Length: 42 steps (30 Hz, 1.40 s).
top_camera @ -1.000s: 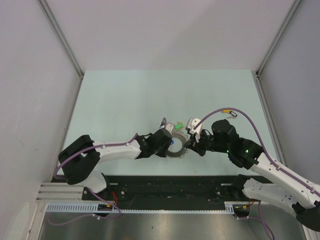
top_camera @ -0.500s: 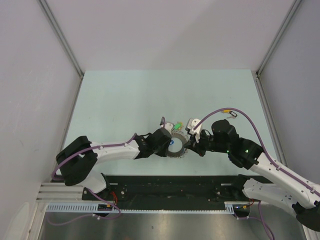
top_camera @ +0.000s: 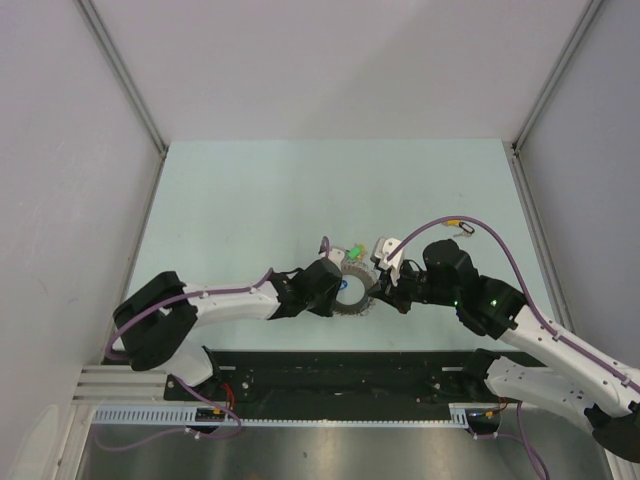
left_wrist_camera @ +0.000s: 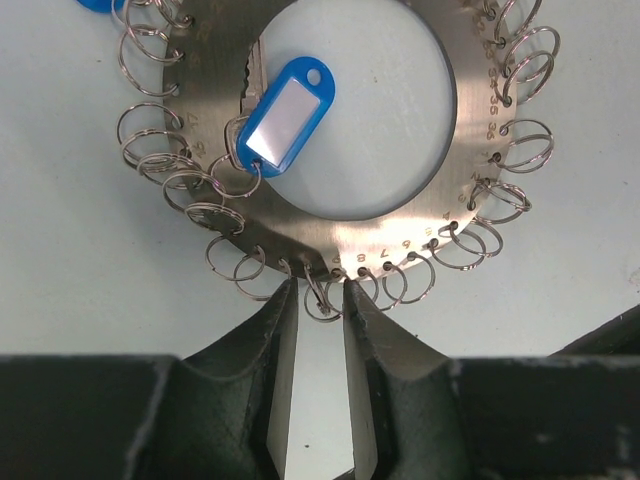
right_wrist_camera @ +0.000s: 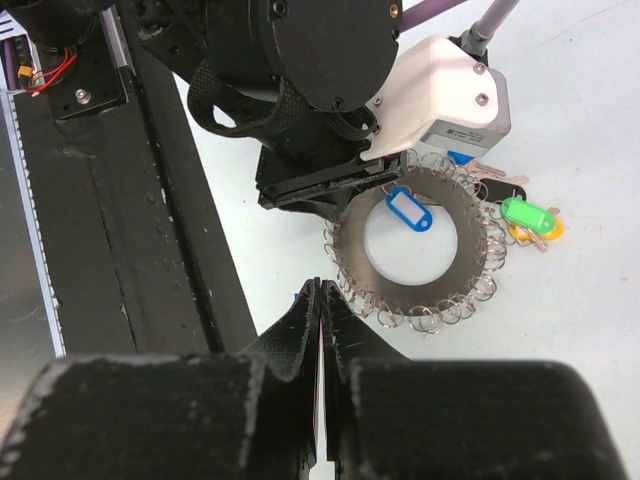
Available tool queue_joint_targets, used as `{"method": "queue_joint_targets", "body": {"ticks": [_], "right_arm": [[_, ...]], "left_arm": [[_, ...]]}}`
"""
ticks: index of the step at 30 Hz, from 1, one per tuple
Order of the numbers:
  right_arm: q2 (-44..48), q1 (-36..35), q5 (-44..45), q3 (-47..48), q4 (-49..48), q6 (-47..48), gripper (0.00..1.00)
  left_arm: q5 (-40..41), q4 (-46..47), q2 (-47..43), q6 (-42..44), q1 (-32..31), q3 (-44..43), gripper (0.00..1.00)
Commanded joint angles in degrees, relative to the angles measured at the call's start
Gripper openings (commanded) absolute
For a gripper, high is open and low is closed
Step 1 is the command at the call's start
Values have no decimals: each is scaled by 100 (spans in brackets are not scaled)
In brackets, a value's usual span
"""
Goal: Put the keys on the keyring
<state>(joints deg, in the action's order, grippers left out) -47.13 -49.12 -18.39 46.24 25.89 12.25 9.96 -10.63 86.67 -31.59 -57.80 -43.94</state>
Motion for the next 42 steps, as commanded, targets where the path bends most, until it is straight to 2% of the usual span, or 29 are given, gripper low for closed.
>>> {"method": "queue_joint_targets", "body": {"ticks": [1,13,26,42], "right_arm": [[117,-45,-33,17,-84,14,0],[108,-62,-24,26,-66,32,0],[117,-71,-33,26,-75,32,0],[117,-89,-50,25,-84,32,0]], "left_arm": [[-64,167,112,-180,-38,-9,29],[-73,202,227,-198,-47,0,25],[15,-44,-107,-251,-47,26,29],[-20,-141,-221,-400,-65,175,26]]}}
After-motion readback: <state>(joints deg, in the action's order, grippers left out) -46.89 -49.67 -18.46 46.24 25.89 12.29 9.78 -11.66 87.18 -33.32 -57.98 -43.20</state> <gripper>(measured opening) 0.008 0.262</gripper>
